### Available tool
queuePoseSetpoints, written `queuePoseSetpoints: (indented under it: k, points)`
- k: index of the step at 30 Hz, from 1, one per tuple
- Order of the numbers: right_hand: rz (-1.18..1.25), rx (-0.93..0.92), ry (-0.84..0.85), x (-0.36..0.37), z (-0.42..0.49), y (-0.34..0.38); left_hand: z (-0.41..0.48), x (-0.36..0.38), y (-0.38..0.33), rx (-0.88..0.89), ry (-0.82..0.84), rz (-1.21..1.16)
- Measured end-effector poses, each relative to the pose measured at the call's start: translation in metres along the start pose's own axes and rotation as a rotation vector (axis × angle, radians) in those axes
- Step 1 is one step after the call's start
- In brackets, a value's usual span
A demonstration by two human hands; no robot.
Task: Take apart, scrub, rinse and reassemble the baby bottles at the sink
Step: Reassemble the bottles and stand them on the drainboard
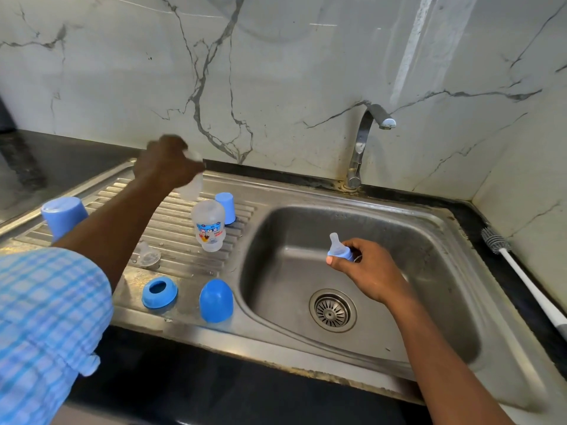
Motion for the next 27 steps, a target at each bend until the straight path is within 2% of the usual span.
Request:
queuePoseSetpoints:
  k: [3,5,6,9,12,14,17,18,19,20,22,23,24,25,26,27]
  points:
    - [0.007,0.000,-0.021,-0.002,0.000,0.000,-0.019,-0.050,-0.046,0.196,-0.273,-0.134]
    - [0.019,0.004,-0.070,-0.009,0.000,0.002,-0.042,-0.068,-0.075,0.346,-0.351,-0.360]
    - [0.022,0.006,-0.094,-0.013,0.000,0.002,-0.056,-0.067,-0.086,0.403,-0.338,-0.481]
    - [0.018,0.034,-0.115,-0.018,-0.001,-0.002,-0.098,-0.013,-0.110,0.458,-0.108,-0.678]
    - [-0.024,0.101,-0.095,-0.018,-0.002,-0.014,-0.132,0.078,-0.114,0.423,0.184,-0.632]
    - [-0.029,0.093,-0.251,-0.039,-0.006,-0.009,-0.153,0.108,-0.112,0.426,0.201,-0.588]
    - [0.138,-0.086,-0.731,-0.097,-0.030,0.026,-0.180,0.088,-0.117,0.551,-0.059,-0.714]
    - [0.179,-0.146,-0.820,-0.108,-0.037,0.033,-0.186,0.087,-0.118,0.592,-0.110,-0.710]
    - [0.153,-0.138,-0.816,-0.112,-0.035,0.029,-0.190,0.095,-0.126,0.648,-0.087,-0.656]
    - [0.083,-0.060,-0.712,-0.104,-0.026,0.017,-0.191,0.109,-0.133,0.679,0.011,-0.529]
    - [-0.143,0.249,-0.251,-0.060,-0.010,-0.029,-0.194,0.148,-0.135,0.666,0.191,-0.193]
    - [-0.225,0.323,-0.124,-0.046,-0.012,-0.043,-0.196,0.148,-0.136,0.693,0.145,-0.159]
    - [-0.249,0.340,-0.127,-0.045,-0.013,-0.044,-0.199,0.138,-0.138,0.725,0.070,-0.217]
    - [-0.200,0.304,-0.247,-0.055,-0.013,-0.036,-0.200,0.130,-0.137,0.729,0.020,-0.272]
    - [-0.112,0.235,-0.430,-0.074,-0.016,-0.024,-0.199,0.133,-0.138,0.712,0.043,-0.267]
    - [-0.061,0.168,-0.542,-0.086,-0.018,-0.015,-0.197,0.143,-0.136,0.681,0.114,-0.216]
Point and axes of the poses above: each hand's wrist, its own z-axis towards the middle knuckle, its own x-axis out of the palm, y = z × x, the point moved 10 cm from there along z, towards the middle knuckle, and after that the axes turned 5 degrees about -x, right-handed, at the moved point
